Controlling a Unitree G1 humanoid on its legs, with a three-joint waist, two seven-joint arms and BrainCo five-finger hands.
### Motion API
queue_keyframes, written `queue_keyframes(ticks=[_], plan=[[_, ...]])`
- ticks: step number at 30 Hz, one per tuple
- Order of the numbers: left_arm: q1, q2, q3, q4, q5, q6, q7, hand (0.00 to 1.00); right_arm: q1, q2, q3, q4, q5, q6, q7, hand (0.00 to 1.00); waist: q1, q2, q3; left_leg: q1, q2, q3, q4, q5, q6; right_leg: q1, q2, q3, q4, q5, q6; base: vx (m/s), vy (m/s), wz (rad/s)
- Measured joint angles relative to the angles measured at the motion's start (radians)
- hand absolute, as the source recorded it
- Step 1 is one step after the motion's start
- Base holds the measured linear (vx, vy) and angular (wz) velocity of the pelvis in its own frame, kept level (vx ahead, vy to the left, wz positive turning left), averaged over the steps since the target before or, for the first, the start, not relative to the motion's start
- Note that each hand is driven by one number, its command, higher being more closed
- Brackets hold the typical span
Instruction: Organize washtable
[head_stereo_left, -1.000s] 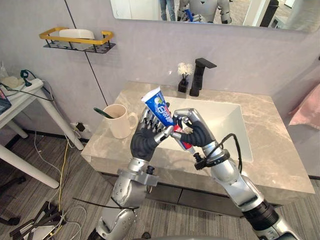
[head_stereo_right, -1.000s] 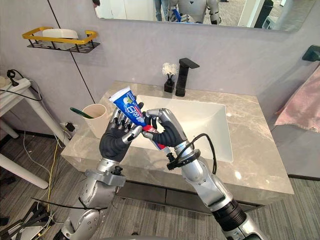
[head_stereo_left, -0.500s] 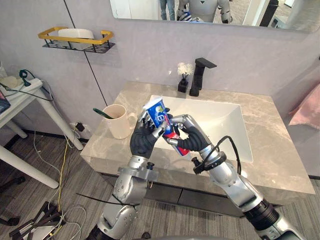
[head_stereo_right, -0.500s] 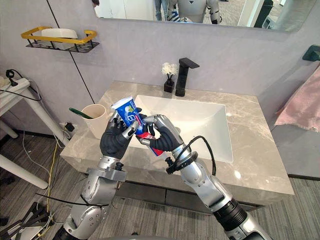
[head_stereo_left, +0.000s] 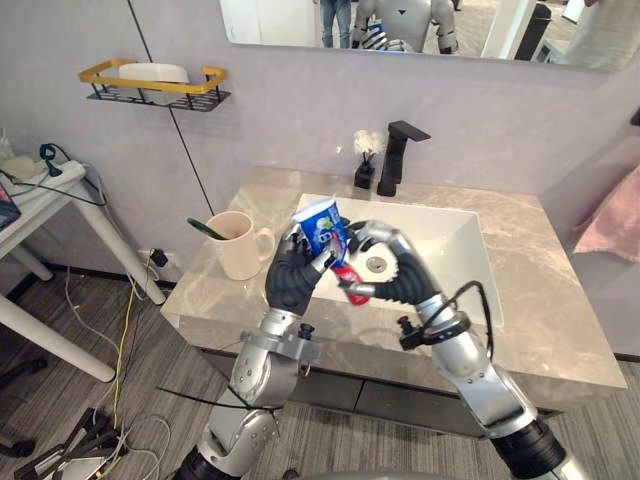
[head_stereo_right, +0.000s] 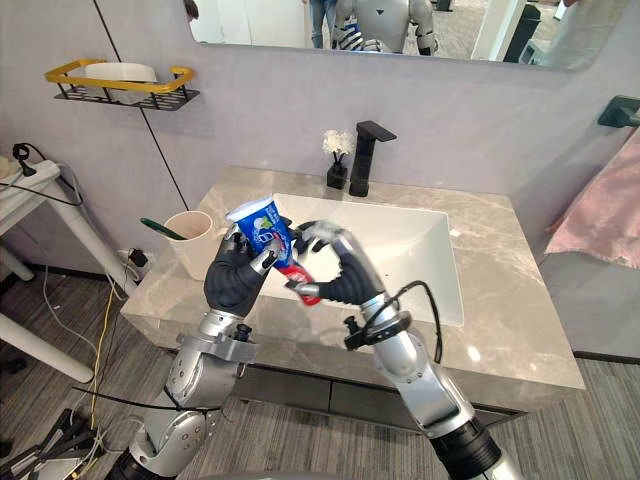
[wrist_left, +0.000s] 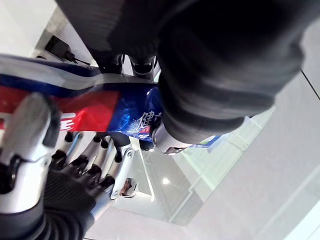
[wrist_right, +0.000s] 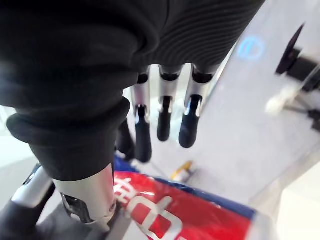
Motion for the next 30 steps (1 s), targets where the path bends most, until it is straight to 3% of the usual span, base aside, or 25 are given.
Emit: queue_keyframes(ticks=[2, 6, 11, 16, 22, 30], plan=[[0.0, -0.008, 0.033, -0.003, 0.014, 0.0, 0.0, 1.0, 0.029, 0.031, -0.141, -0.009, 0.017, 0.003, -0.031, 0.0, -0.021, 0.004, -0.003, 0.003, 0.001, 0.007, -0.001, 0.0, 0.0, 0.0, 0.0, 0.004, -0.001, 0.001, 0.0, -0.04, -0.008, -0.09], [0.003, -0.012, 0.138, -0.041, 0.041, -0.004, 0.003, 1.0, 0.07, 0.06, -0.394, -0.019, 0.059, 0.019, -0.101, 0.0, -0.033, 0.005, -0.003, 0.006, 0.006, 0.014, -0.004, -0.001, -0.001, -0.001, 0.006, 0.01, -0.004, 0.002, -0.001, -0.02, -0.01, -0.04], [0.009, -0.028, 0.206, -0.069, 0.078, -0.006, 0.005, 1.0, 0.098, 0.071, -0.531, -0.025, 0.083, 0.022, -0.127, 0.0, -0.049, 0.006, -0.003, 0.006, 0.009, 0.023, -0.005, -0.002, -0.002, -0.004, 0.009, 0.02, -0.009, 0.005, -0.002, -0.01, -0.005, -0.05], [0.024, -0.05, 0.269, -0.076, 0.118, -0.006, 0.009, 1.0, 0.185, 0.16, -0.714, -0.024, 0.16, 0.036, -0.153, 0.0, -0.054, 0.01, -0.006, 0.001, 0.01, 0.037, -0.006, -0.003, -0.003, -0.019, 0.01, 0.036, -0.011, 0.01, -0.001, -0.01, -0.002, -0.08], [0.028, -0.065, 0.282, -0.077, 0.137, -0.007, 0.022, 1.0, 0.267, 0.236, -0.814, 0.005, 0.214, 0.062, -0.174, 0.0, -0.057, 0.011, -0.006, 0.006, 0.011, 0.049, -0.01, -0.003, -0.003, -0.022, 0.011, 0.048, -0.011, 0.013, -0.001, -0.01, -0.002, -0.04], [0.037, -0.123, 0.249, -0.075, 0.157, -0.006, 0.027, 1.0, 0.373, 0.373, -0.853, 0.131, 0.283, 0.113, -0.206, 0.0, -0.052, 0.01, -0.006, 0.014, 0.016, 0.088, -0.022, -0.003, -0.003, -0.031, 0.013, 0.071, -0.008, 0.015, 0.001, -0.01, -0.004, -0.1]])
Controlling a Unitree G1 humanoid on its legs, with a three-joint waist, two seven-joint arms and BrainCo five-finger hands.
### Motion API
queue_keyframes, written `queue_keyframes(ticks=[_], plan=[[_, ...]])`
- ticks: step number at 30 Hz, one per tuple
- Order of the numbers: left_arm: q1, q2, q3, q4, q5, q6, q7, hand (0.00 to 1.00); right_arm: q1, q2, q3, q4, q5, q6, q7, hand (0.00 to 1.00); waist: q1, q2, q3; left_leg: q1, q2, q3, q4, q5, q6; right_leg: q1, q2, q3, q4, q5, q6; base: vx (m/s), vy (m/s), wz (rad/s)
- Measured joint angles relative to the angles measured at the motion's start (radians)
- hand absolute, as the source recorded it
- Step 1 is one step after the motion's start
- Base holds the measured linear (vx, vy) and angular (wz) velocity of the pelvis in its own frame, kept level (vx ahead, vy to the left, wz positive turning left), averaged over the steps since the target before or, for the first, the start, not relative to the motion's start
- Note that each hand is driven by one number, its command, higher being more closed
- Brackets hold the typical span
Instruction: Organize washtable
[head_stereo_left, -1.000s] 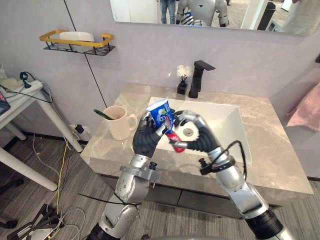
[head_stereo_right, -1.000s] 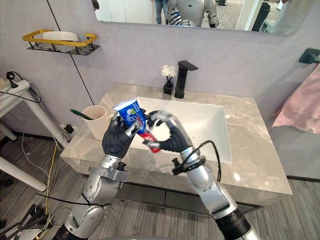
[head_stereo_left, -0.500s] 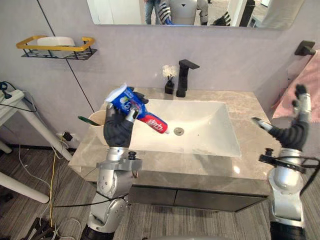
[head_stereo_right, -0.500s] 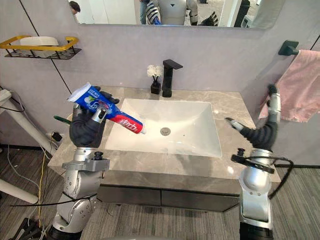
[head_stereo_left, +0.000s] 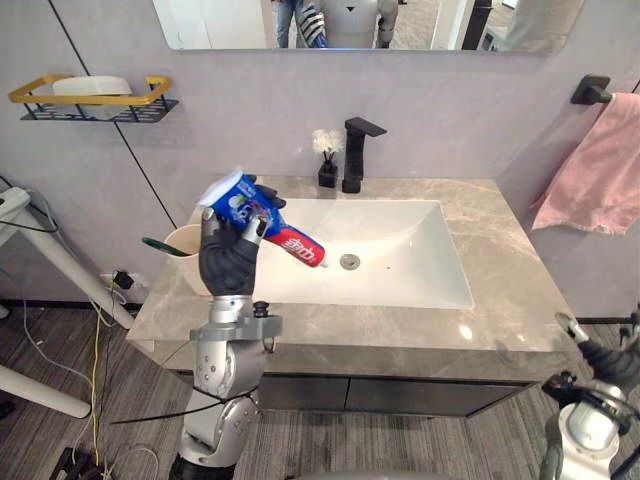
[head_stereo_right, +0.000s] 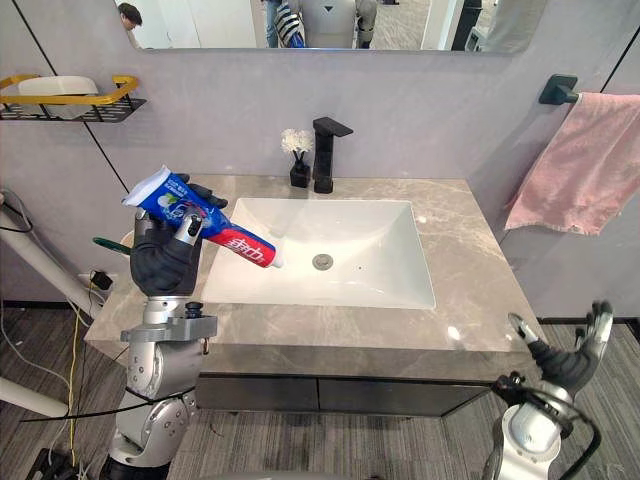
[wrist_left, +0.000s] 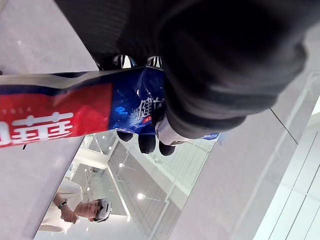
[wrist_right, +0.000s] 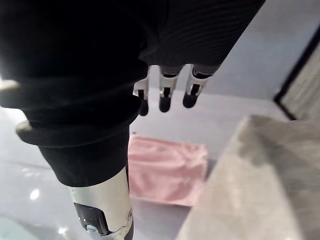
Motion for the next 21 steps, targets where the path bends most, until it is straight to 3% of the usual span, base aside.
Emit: queue_keyframes(ticks=[6, 11, 21], plan=[[-0.003, -0.051, -0.016, 0.02, 0.035, 0.004, 0.02, 1.0, 0.044, 0.045, 0.003, 0.164, 0.061, 0.015, -0.005, 0.0, 0.003, -0.007, -0.002, 0.007, 0.013, 0.013, 0.0, -0.002, -0.003, 0.005, 0.008, 0.004, 0.006, 0.0, 0.0, -0.01, -0.008, -0.02], [-0.017, -0.064, -0.009, 0.02, 0.041, 0.004, 0.033, 1.0, 0.072, 0.053, 0.007, 0.285, 0.13, 0.016, 0.042, 0.0, 0.004, -0.005, -0.004, 0.016, 0.02, 0.017, -0.004, -0.007, -0.009, 0.013, 0.01, 0.004, 0.007, 0.0, 0.0, -0.05, -0.016, -0.01], [-0.068, -0.073, 0.082, 0.02, 0.172, 0.005, 0.089, 1.0, 0.087, 0.056, 0.039, 0.567, 0.213, 0.016, 0.154, 0.0, 0.008, -0.006, -0.019, 0.015, 0.029, 0.017, -0.003, -0.004, -0.007, 0.013, 0.02, 0.0, 0.006, 0.0, 0.0, -0.01, -0.003, 0.0]])
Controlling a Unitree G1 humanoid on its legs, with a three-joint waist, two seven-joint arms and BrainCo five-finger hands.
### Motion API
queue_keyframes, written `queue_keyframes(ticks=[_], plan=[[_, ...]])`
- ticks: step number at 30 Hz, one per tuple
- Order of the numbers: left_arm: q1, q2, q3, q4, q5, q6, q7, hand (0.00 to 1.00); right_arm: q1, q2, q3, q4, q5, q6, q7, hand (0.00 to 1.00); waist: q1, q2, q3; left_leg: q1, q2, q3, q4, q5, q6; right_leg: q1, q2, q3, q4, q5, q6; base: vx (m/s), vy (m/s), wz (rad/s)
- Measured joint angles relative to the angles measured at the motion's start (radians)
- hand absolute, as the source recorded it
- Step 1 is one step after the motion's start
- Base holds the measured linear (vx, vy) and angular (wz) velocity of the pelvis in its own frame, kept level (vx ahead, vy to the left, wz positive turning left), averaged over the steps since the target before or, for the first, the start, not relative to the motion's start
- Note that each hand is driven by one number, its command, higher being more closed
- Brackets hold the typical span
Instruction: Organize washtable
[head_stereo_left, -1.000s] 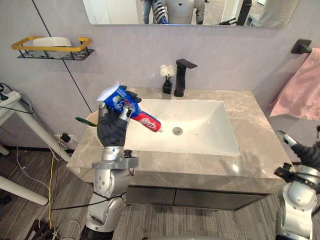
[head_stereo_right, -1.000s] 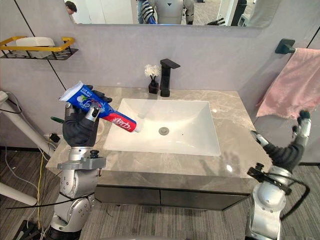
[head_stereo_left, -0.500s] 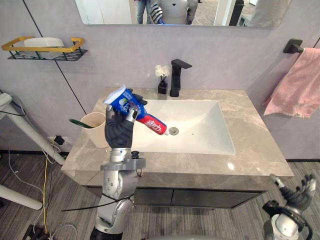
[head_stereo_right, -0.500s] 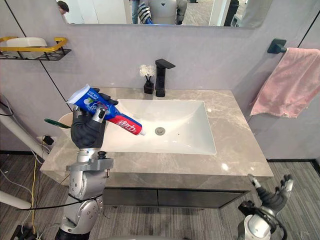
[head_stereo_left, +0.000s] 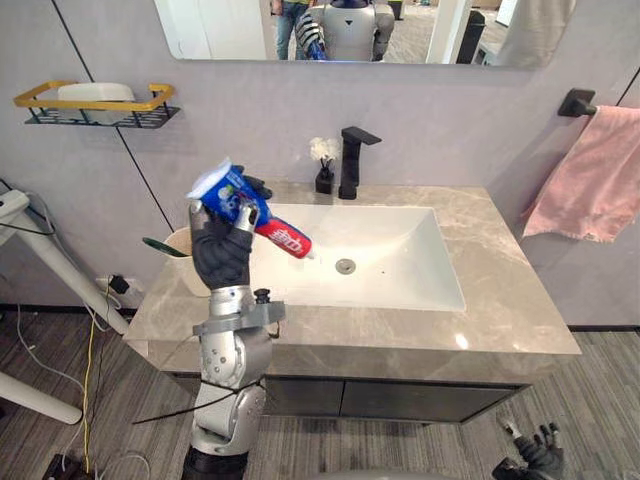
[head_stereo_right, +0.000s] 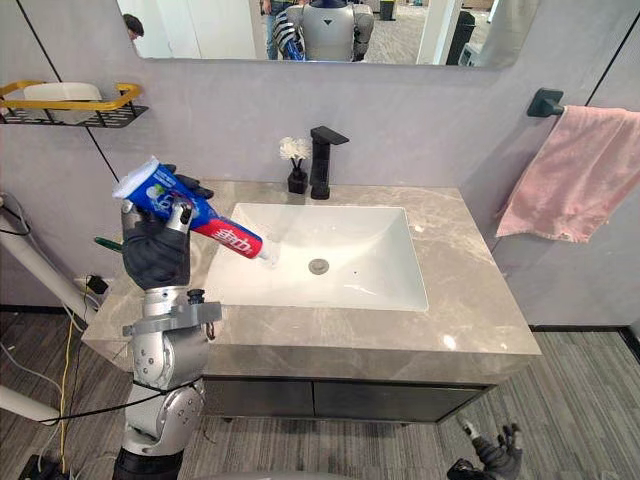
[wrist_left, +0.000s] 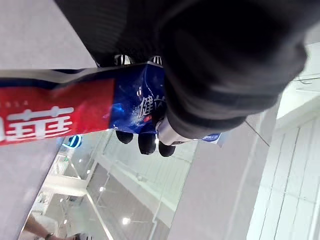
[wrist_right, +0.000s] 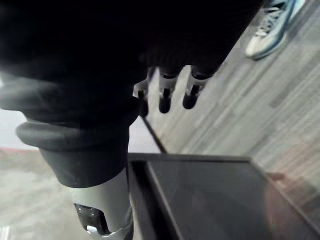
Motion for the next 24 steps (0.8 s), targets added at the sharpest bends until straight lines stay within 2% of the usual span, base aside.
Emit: queue_keyframes(ticks=[4, 8, 13, 18, 24], plan=[[-0.037, 0.012, 0.055, 0.0, 0.054, 0.0, 0.022, 1.0, 0.0, -0.001, 0.028, 0.079, 0.016, 0.001, 0.04, 0.0, 0.0, 0.002, -0.011, -0.002, 0.0, -0.004, 0.0, 0.0, 0.0, 0.002, -0.001, -0.004, 0.0, 0.0, 0.0, -0.01, -0.002, 0.02], [-0.059, 0.068, 0.137, 0.0, 0.105, 0.004, 0.046, 1.0, 0.0, -0.002, 0.086, 0.141, 0.013, 0.002, 0.079, 0.0, 0.0, 0.008, -0.018, -0.011, 0.0, -0.011, -0.005, -0.003, -0.004, 0.002, 0.0, -0.01, -0.002, 0.0, -0.001, -0.04, -0.008, 0.04], [-0.078, 0.16, 0.302, 0.0, 0.15, 0.009, 0.088, 1.0, -0.009, -0.014, 0.17, 0.157, 0.012, 0.003, 0.105, 0.0, 0.009, 0.008, -0.02, -0.015, -0.003, -0.019, -0.005, 0.001, -0.001, 0.001, 0.001, -0.017, -0.006, -0.002, -0.003, 0.01, -0.001, 0.02], [-0.121, 0.223, 0.36, 0.058, 0.19, 0.038, 0.13, 1.0, 0.007, -0.013, 0.239, 0.144, -0.022, 0.001, 0.126, 0.0, 0.023, 0.005, -0.022, -0.016, -0.004, -0.023, 0.0, 0.003, -0.003, 0.001, 0.001, -0.022, -0.011, -0.002, -0.004, 0.02, -0.003, 0.03], [-0.187, 0.261, 0.398, 0.119, 0.21, 0.051, 0.168, 1.0, 0.048, -0.011, 0.279, 0.077, -0.037, -0.002, 0.125, 0.0, 0.017, 0.001, -0.024, -0.019, -0.006, -0.025, 0.0, 0.003, -0.003, 0.001, 0.0, -0.023, -0.014, -0.004, -0.007, 0.0, 0.0, 0.0]])
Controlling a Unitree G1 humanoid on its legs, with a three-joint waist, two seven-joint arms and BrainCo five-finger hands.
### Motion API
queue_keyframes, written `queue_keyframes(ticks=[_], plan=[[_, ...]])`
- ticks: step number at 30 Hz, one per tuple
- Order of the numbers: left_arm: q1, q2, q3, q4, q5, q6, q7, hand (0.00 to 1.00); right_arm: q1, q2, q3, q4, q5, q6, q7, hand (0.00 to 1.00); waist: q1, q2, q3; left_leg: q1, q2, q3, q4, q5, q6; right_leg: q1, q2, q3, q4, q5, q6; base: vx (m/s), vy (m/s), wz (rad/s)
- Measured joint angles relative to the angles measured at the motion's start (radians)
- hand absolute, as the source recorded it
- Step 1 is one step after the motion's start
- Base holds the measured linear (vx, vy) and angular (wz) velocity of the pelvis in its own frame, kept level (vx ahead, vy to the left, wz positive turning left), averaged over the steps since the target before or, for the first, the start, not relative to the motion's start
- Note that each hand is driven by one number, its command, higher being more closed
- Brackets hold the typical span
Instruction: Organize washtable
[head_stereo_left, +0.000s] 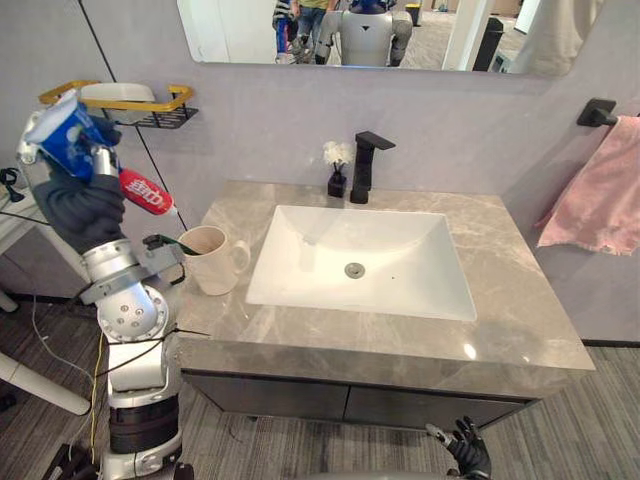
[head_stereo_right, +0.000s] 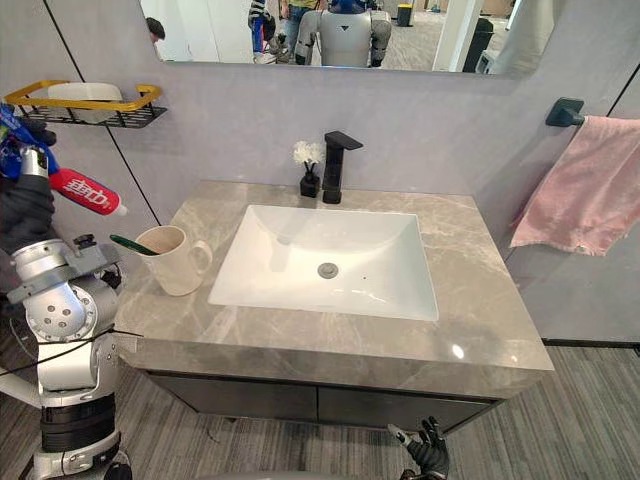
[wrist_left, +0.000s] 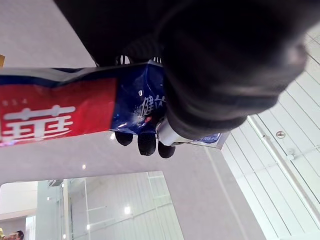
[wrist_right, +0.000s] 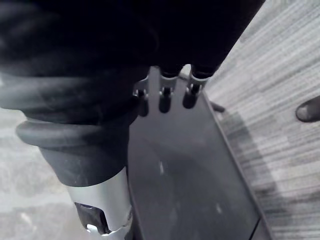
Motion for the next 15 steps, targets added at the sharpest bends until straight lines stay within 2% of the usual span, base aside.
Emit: queue_keyframes(ticks=[6, 15], plan=[[-0.028, 0.018, 0.0, 0.083, 0.006, 0.02, 0.002, 1.0, 0.013, -0.01, 0.019, -0.01, -0.001, -0.001, 0.0, 0.0, -0.02, 0.001, 0.0, 0.0, 0.0, 0.001, 0.0, 0.0, 0.0, -0.002, 0.001, 0.001, 0.0, 0.0, -0.001, 0.0, 0.0, 0.0], [-0.104, 0.029, -0.026, 0.179, 0.009, 0.035, -0.003, 1.0, 0.018, -0.031, 0.041, -0.01, 0.0, -0.002, 0.0, 0.0, -0.023, 0.001, 0.001, -0.016, 0.004, 0.011, 0.001, -0.001, -0.002, -0.023, 0.004, 0.012, -0.004, 0.003, -0.004, 0.0, -0.001, -0.03]])
